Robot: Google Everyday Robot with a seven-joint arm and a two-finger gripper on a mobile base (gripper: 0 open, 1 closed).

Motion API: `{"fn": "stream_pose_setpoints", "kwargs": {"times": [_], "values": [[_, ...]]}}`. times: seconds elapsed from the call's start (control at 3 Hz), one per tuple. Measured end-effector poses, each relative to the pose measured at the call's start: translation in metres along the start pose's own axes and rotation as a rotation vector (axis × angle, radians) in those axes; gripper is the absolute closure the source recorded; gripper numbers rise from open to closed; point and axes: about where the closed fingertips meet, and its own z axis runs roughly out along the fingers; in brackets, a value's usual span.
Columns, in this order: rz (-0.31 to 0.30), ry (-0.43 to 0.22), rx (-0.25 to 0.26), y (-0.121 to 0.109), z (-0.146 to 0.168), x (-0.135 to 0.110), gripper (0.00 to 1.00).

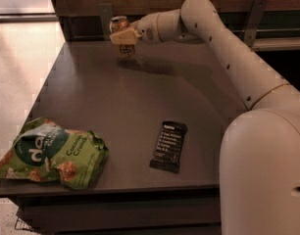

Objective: Knock orange can over

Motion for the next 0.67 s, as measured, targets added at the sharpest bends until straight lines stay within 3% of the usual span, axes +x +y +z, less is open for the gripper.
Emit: {"fn": "stream_pose_setpoints", "kwargs": {"times": [0.33,0.67], "values": [[-0.011,0.191,0.008,0.002,-0.027,-0.008,1.00],[-0.035,0.370,0.014,0.010,-0.040,-0.002,1.00]]}}
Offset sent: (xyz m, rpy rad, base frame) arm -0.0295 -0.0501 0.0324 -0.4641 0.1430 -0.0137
